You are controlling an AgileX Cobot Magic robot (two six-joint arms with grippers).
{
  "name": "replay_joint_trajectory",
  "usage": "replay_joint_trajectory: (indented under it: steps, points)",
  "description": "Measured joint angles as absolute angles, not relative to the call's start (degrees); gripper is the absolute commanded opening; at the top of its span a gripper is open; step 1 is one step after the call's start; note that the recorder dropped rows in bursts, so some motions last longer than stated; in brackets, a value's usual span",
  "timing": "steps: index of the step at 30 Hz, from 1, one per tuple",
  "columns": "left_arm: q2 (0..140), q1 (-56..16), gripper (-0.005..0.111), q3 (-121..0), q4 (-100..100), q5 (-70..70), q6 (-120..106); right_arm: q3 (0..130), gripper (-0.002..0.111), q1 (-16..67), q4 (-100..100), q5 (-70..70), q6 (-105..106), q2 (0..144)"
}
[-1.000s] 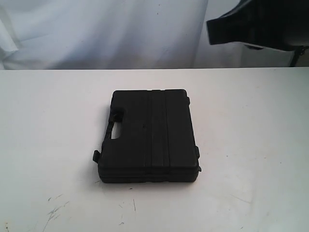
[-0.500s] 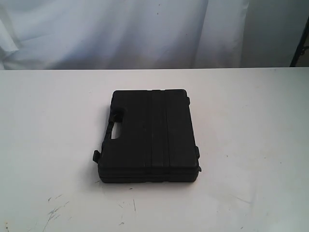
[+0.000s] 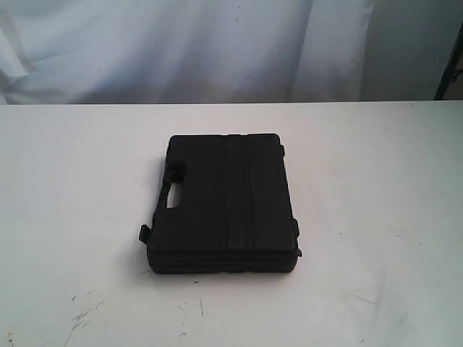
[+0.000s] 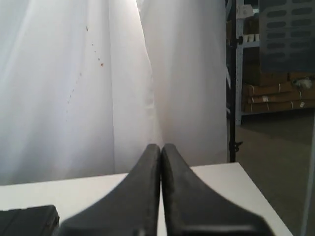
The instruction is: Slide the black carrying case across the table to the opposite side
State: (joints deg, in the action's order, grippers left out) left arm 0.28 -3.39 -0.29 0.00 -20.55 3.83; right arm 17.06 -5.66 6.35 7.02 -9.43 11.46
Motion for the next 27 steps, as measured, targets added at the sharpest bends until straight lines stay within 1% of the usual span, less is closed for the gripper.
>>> replay_joint_trajectory:
  steps: [4, 8, 11, 15, 22, 27]
  points:
    - [0.28, -3.39, 0.000, -0.29, 0.00, -20.55, 3.83, 17.06, 0.000, -5.66, 6.35, 12.26, -8.93, 10.76]
    - [0.28, -3.39, 0.000, -0.29, 0.00, -20.55, 3.83, 17.06, 0.000, -5.36, 5.98, 13.29, -6.09, 10.76]
    - [0.28, -3.39, 0.000, -0.29, 0.00, -20.55, 3.83, 16.11, 0.000, -3.09, 3.97, 13.39, -2.08, 10.27]
    - [0.28, -3.39, 0.000, -0.29, 0.00, -20.55, 3.83, 12.02, 0.000, -0.99, 0.00, 11.93, 1.77, 7.89]
    - [0.28, -3.39, 0.000, -0.29, 0.00, -20.55, 3.83, 0.82, 0.000, -2.87, -6.13, 7.21, 1.95, 0.67]
    - [0.28, -3.39, 0.000, -0.29, 0.00, -20.55, 3.83, 0.22, 0.000, -2.87, -6.31, 8.43, 3.74, 0.31]
